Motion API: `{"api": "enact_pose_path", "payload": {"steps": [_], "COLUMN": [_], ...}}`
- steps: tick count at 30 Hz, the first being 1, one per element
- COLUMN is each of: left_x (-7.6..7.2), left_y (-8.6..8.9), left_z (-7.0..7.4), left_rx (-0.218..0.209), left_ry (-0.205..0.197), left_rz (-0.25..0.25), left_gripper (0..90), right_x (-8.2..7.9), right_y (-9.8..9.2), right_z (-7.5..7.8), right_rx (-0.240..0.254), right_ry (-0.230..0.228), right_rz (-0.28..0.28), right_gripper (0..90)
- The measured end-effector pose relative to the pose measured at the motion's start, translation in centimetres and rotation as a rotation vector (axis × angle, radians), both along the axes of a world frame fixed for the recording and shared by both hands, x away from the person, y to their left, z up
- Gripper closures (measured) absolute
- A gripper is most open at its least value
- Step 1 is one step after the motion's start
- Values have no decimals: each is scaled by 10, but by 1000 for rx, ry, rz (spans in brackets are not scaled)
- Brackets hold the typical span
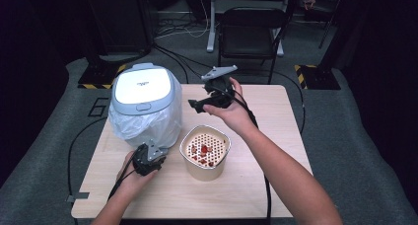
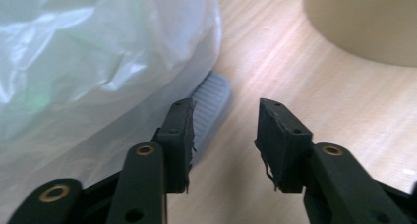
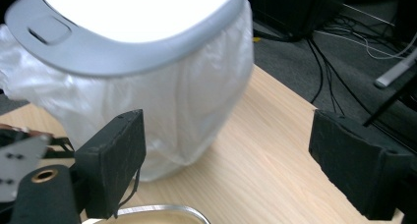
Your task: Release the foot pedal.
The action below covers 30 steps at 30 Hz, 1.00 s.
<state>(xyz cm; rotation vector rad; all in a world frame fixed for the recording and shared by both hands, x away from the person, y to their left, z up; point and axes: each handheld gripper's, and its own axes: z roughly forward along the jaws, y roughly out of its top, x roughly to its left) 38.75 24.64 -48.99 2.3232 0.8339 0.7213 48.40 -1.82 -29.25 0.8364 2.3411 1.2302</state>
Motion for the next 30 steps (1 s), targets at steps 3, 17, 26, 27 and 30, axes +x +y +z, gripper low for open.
{"api": "enact_pose_path", "payload": {"steps": [3, 17, 26, 27, 30], "left_x": [-4, -20, -31, -31, -31], "left_y": [-2, 11, 30, 33, 41], "left_z": [1, 11, 2, 0, -4], "left_rx": [-22, -103, -147, -157, -180], "left_ry": [44, 148, 172, 175, 181], "left_rz": [-11, -45, -13, 0, 26], "left_gripper": [519, 446, 434, 429, 414], "right_x": [-2, -29, -50, -52, -56], "right_y": [-18, -83, -114, -118, -128], "right_z": [-10, -54, -94, -98, -111], "right_rx": [-5, -43, -12, -9, -12], "right_ry": [-10, 5, 35, 40, 43], "right_rz": [-12, -99, -161, -168, -195], "right_gripper": [157, 209, 209, 209, 208]}}
